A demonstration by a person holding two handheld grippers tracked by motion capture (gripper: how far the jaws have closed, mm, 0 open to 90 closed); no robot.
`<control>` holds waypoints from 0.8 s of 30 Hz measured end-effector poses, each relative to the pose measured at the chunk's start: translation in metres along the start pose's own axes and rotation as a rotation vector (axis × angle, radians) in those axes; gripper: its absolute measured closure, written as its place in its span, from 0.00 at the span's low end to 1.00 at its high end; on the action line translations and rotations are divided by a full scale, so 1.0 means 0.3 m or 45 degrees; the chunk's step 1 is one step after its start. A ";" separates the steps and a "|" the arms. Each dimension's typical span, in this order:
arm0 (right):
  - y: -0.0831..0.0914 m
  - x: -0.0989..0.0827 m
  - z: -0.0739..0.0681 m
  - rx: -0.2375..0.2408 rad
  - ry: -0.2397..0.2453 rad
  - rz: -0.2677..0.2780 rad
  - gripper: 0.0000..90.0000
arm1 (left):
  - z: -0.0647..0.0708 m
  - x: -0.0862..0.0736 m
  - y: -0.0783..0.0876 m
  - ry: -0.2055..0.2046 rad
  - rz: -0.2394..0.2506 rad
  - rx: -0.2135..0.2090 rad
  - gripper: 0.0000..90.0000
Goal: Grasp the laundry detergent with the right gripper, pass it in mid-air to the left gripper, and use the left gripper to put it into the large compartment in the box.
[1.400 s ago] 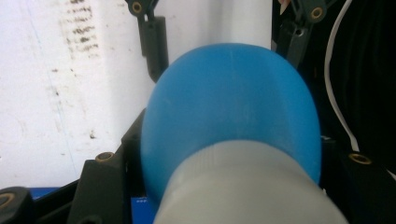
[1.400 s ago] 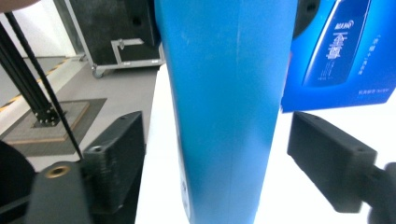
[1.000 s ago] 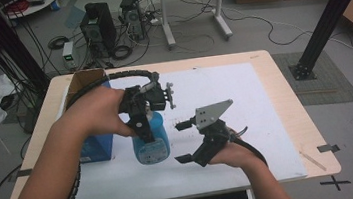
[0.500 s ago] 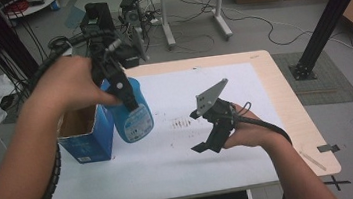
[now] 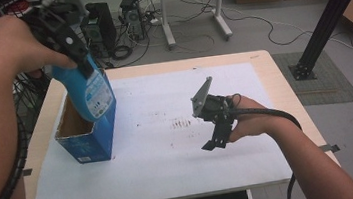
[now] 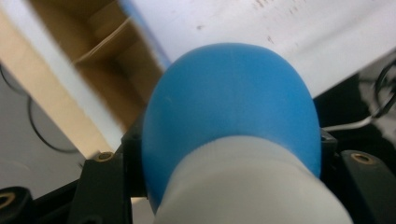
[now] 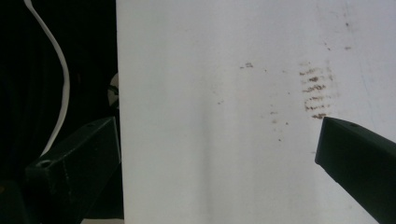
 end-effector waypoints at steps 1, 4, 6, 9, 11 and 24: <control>0.002 -0.004 0.001 0.003 0.000 -0.015 0.00 | -0.027 -0.004 0.005 0.047 -0.008 0.012 0.43; 0.001 -0.011 0.002 0.010 -0.001 -0.042 0.00 | -0.075 -0.012 0.009 0.146 -0.026 0.044 0.43; -0.004 -0.014 0.002 0.014 -0.001 -0.061 0.00 | -0.107 -0.019 0.006 0.206 -0.042 0.060 0.43; -0.009 -0.017 0.004 0.018 -0.003 -0.089 0.00 | -0.146 -0.029 -0.011 0.270 -0.055 0.071 0.43; -0.010 -0.016 0.004 0.017 -0.004 -0.096 0.00 | -0.164 -0.032 -0.030 0.296 -0.052 0.073 0.43; -0.020 -0.016 0.005 0.020 -0.014 -0.110 0.00 | -0.204 -0.042 -0.268 0.451 -0.082 0.036 0.43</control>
Point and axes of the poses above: each handheld gripper's, and its own axes: y roughly backward along the jaws, x roughly out of its top, z roughly to its right, the point moved 10 cm from there along -y, roughly forward along the jaws, and after that the axes turned 11 degrees about x, right-handed, at the moved point
